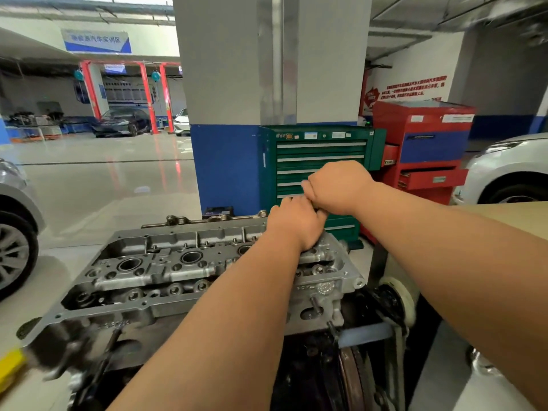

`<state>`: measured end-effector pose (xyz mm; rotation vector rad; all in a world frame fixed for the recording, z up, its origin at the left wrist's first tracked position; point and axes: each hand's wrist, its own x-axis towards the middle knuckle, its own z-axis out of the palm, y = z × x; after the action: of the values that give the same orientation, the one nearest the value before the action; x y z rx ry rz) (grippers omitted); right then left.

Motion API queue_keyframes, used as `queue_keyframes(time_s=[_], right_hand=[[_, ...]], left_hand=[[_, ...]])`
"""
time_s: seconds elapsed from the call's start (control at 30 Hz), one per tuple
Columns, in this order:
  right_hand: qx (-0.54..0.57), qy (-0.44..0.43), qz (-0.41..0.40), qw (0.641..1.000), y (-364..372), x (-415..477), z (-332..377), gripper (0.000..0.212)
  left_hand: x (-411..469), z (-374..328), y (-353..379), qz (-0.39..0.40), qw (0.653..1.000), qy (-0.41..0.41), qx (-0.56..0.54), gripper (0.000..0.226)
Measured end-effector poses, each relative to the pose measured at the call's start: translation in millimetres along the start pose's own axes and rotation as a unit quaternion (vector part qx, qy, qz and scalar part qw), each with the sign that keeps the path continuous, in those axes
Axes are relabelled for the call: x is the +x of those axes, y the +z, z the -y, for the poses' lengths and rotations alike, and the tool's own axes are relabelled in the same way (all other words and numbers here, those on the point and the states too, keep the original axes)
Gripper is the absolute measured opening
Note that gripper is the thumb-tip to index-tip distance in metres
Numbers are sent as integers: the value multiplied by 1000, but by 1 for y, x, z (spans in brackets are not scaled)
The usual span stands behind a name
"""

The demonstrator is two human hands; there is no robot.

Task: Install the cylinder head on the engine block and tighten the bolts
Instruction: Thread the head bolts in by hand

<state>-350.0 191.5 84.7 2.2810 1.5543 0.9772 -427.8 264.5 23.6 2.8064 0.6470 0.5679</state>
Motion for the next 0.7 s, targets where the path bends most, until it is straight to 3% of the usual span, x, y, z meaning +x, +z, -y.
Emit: queue_keyframes(time_s=[0.13,0.23,0.3,0.37,0.43,0.53,0.7], right_hand=[[-63,77,62,993,-10,6,15,32],[-42,184,142,972,-15,14,32,19],[-20,210,160,964,-17,17,35,17],[2,164,142,976,-18,16,27,26],[11,48,125,991,-20,12,13,43],[-24,-92,89,991,-14,7,0,38],[-44,-48,70,995,1,16,9,23]], left_hand=[[-21,25,-3,134,987,-71,57,82],[-39,39,-1,115,985,-62,111,89],[-43,37,-1,101,987,-53,114,86],[-43,35,-4,112,986,-52,110,85],[-43,35,-5,116,986,-50,110,85],[-44,35,-6,113,987,-49,102,84],[-43,35,-1,110,986,-47,117,82]])
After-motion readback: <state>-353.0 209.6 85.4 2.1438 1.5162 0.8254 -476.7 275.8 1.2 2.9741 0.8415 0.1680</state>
